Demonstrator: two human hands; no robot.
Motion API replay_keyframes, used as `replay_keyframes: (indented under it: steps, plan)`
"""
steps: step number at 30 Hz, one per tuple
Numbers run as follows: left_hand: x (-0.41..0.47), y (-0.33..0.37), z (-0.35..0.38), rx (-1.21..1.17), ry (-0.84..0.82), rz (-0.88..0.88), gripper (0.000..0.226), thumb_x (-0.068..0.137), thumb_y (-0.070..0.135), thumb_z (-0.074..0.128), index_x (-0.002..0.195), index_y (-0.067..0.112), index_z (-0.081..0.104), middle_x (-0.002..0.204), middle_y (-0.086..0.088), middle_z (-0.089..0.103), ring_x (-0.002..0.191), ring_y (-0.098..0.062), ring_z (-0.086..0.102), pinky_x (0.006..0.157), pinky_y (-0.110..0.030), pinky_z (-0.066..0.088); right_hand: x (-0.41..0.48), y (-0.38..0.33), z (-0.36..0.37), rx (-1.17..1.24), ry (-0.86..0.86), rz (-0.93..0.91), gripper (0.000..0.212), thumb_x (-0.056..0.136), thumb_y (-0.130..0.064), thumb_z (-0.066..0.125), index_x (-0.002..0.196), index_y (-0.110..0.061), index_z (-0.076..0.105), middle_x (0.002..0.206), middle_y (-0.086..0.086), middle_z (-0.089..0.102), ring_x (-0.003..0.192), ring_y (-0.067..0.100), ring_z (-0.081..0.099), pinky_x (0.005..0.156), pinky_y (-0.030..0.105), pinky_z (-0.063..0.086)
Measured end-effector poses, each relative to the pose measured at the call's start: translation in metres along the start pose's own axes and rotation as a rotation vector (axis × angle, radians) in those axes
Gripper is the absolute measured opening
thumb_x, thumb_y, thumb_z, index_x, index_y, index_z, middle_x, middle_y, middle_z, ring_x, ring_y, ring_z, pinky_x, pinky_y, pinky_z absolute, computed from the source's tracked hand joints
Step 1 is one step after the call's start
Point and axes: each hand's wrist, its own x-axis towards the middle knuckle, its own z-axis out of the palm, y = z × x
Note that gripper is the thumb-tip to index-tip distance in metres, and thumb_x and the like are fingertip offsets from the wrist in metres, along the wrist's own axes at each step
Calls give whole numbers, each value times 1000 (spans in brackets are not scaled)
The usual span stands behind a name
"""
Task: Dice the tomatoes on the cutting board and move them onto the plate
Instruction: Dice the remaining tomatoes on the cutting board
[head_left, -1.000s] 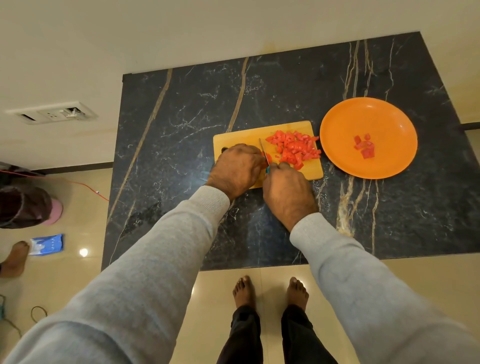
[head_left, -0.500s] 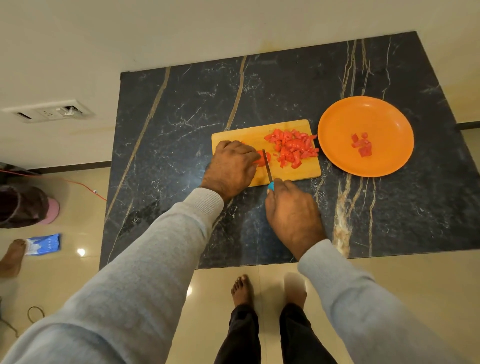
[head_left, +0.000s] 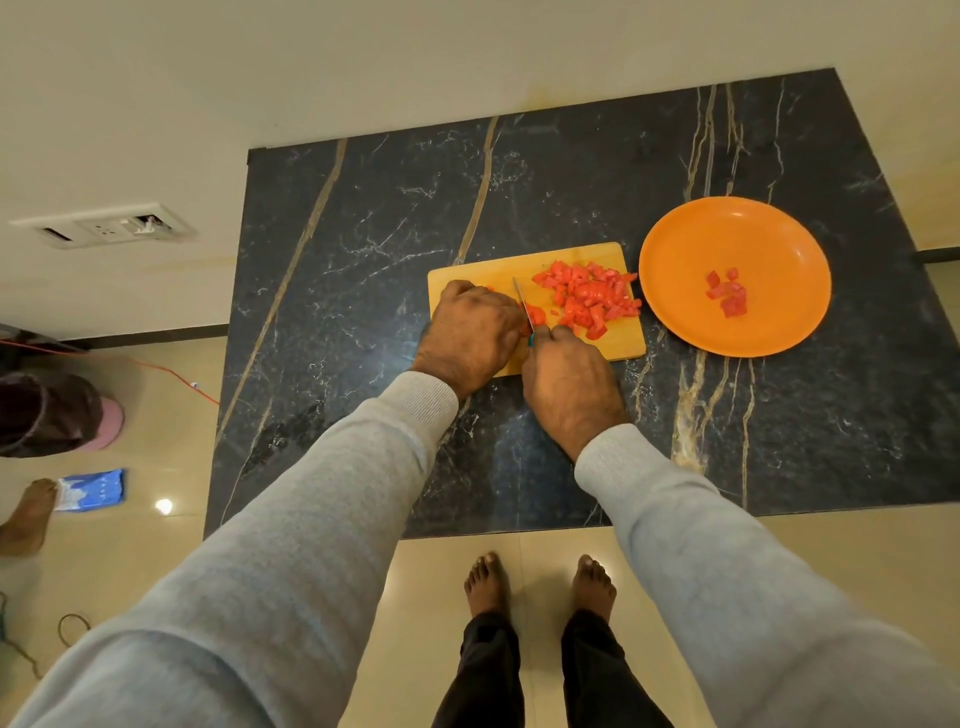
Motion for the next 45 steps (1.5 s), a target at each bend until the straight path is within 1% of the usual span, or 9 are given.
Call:
replay_keyframes:
  steps: [7, 12, 16, 21, 31, 36, 40, 42, 45]
  plan:
    - [-3, -1, 6, -19, 44, -23, 31, 98, 29, 52, 104, 23, 81, 105, 3, 79, 99, -26, 71, 102, -46, 37, -53, 13, 8, 32, -102, 28, 30, 104, -22, 44, 128, -8, 55, 115, 12, 61, 90, 33, 66, 76, 42, 58]
    - [-9, -5, 3, -77, 89, -52, 32, 98, 38, 60, 121, 22, 77, 124, 2, 76, 117, -23, 67, 109, -50, 35, -63, 13, -4, 151, 75, 17, 42, 106, -31, 42, 134, -4, 58, 115, 13, 63, 88, 33, 65, 73, 43, 58]
    - [-13, -5, 1, -36, 77, -102, 33, 97, 40, 55, 114, 25, 79, 117, 8, 76, 118, -21, 60, 108, -53, 33, -52, 8, -6, 160, 119, -3, 39, 104, -28, 47, 130, -3, 60, 103, 13, 63, 78, 34, 64, 64, 43, 55]
    - [-15, -3, 6, -62, 68, -138, 33, 98, 37, 51, 106, 27, 82, 112, 11, 78, 115, -20, 62, 110, -56, 31, -36, 4, -2, 105, 57, -28, 34, 103, -27, 48, 124, -5, 62, 103, 13, 63, 80, 35, 65, 64, 41, 54]
    - [-9, -1, -4, -51, -7, -148, 30, 102, 37, 52, 109, 33, 81, 116, 16, 75, 120, -16, 57, 115, -57, 20, 3, -9, 0, 10, -2, -22, 26, 95, -17, 52, 113, -3, 65, 104, 17, 64, 83, 39, 66, 66, 41, 52]
    - [-13, 1, 0, -43, 45, -172, 27, 101, 39, 55, 108, 34, 81, 114, 19, 75, 119, -15, 55, 115, -60, 21, -22, -3, 2, -10, -38, -26, 26, 99, -22, 51, 116, -6, 63, 106, 15, 64, 83, 36, 67, 66, 38, 52]
    - [-12, 1, -4, -60, 11, -183, 27, 102, 40, 55, 111, 34, 80, 118, 20, 74, 122, -15, 53, 116, -62, 19, -49, 3, 4, 30, -102, 9, 27, 103, -23, 46, 121, -8, 60, 113, 12, 62, 89, 32, 67, 74, 39, 55]
    - [-12, 2, -7, -53, 3, -167, 27, 102, 39, 55, 112, 34, 80, 119, 20, 73, 123, -15, 51, 117, -63, 18, -62, 6, 3, 59, -78, 6, 32, 105, -27, 41, 123, -9, 60, 113, 11, 62, 89, 29, 66, 75, 38, 57]
    - [-17, -2, -6, -67, 61, -175, 26, 101, 38, 57, 115, 33, 79, 122, 18, 73, 124, -17, 52, 116, -63, 21, -74, 9, -2, 147, 38, -1, 36, 106, -31, 42, 125, -8, 62, 108, 10, 63, 83, 28, 64, 70, 37, 55]
